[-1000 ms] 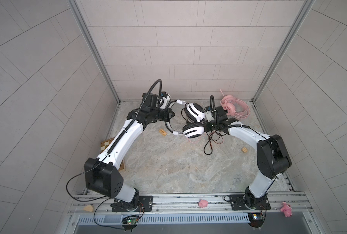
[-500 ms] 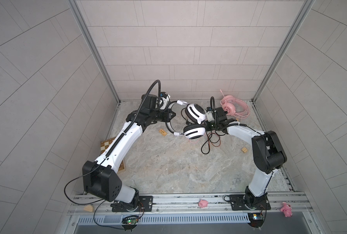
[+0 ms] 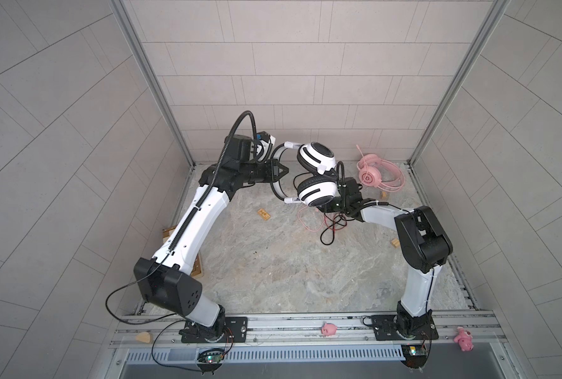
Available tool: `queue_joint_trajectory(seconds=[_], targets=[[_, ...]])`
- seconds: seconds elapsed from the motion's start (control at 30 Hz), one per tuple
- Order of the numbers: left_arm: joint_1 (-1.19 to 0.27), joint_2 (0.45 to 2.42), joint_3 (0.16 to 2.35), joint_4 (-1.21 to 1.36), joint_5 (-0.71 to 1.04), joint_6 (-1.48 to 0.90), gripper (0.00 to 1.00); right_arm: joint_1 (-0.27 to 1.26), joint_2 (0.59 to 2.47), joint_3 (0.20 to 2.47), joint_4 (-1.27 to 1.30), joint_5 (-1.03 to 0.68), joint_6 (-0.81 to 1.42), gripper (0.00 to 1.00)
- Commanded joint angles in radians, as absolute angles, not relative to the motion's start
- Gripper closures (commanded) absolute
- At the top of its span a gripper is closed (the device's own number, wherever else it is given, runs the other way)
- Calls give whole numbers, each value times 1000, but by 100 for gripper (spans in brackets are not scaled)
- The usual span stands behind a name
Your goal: Wrap the headphones
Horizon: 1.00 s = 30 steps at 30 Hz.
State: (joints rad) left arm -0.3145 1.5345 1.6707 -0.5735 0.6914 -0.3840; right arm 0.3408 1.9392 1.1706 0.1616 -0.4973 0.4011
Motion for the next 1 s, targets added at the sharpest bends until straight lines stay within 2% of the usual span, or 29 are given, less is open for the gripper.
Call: queue_joint_trajectory(seconds=[0.0,0.17,0.3,0.37,0.63,0.83,0.97], targets=[[-310,1541,1758,-626,742,-435,100,370,1983,1192,217,-509,415,55],[-263,1595,1862,-645,746,-517,100,377,2022,1180,287,-551,444,61],[-202,1639,1934,-592,733,-617,100,385,2037,1189,293,-560,456,80],[-171,1659,1950,-537,737,-686,100,389,2042,1199,281,-578,461,87],[-75,1746,2027,-302,710,-958,100,429,2035,1213,247,-599,461,89],[-66,1883,2306,-390,655,-973,100,474,2054,1231,249,-609,493,90],[-47,1941,2361,-447,620,-956,100,507,2021,1180,256,-616,500,94]])
